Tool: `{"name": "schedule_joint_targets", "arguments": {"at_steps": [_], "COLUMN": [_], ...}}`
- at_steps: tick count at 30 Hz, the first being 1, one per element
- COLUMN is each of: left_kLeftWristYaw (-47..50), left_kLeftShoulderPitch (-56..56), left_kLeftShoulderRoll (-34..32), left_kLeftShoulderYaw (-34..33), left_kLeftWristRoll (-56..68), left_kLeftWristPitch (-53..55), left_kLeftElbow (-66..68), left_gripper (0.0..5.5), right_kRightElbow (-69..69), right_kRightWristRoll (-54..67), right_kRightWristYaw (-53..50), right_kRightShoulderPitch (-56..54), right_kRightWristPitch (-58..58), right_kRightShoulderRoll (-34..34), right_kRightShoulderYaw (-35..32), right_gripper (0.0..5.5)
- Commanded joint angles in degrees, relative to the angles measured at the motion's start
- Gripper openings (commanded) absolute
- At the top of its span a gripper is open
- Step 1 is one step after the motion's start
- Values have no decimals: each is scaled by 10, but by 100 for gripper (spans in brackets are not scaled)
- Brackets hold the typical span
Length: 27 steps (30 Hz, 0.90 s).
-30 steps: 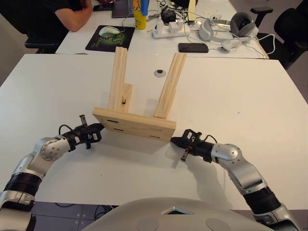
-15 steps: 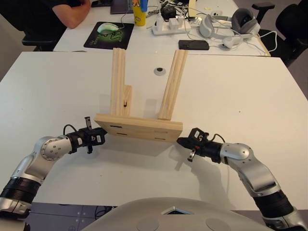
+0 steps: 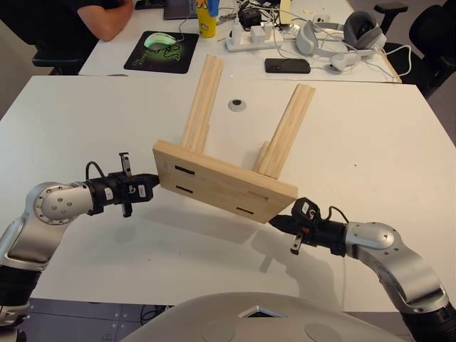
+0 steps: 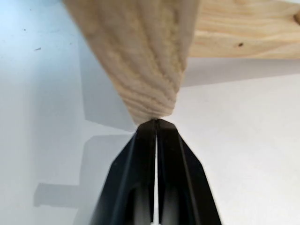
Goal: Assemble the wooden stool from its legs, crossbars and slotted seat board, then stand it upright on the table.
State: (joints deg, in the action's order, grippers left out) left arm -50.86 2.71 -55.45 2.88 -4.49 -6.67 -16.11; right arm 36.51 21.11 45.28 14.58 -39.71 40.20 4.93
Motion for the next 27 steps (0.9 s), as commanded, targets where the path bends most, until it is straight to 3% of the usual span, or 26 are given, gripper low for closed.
{"name": "schedule_joint_targets", "arguments": {"at_steps": [1, 11, 27], "left_kLeftWristYaw": [-29, -53, -131], "left_kLeftShoulderPitch": [2, 8, -22], "left_kLeftShoulderRoll": [6, 2, -40], "left_kLeftShoulderYaw": [12, -20, -66], "left_kLeftWristRoll": [36, 60, 196], "left_kLeftWristPitch": [-1, 64, 294], "left_kLeftElbow": [-58, -111, -217], "left_gripper": [0, 0, 0], "right_kRightElbow": [65, 109, 142], "right_kRightWristRoll": [66, 132, 269], "right_kRightWristYaw": [11, 21, 16], "right_kRightShoulderPitch": [-29, -50, -94], "right_kRightWristPitch": [-9, -68, -134], "right_kRightShoulderRoll": [-11, 21, 58], "right_kRightShoulderYaw": [-18, -69, -151], "right_gripper": [1, 1, 1]}}
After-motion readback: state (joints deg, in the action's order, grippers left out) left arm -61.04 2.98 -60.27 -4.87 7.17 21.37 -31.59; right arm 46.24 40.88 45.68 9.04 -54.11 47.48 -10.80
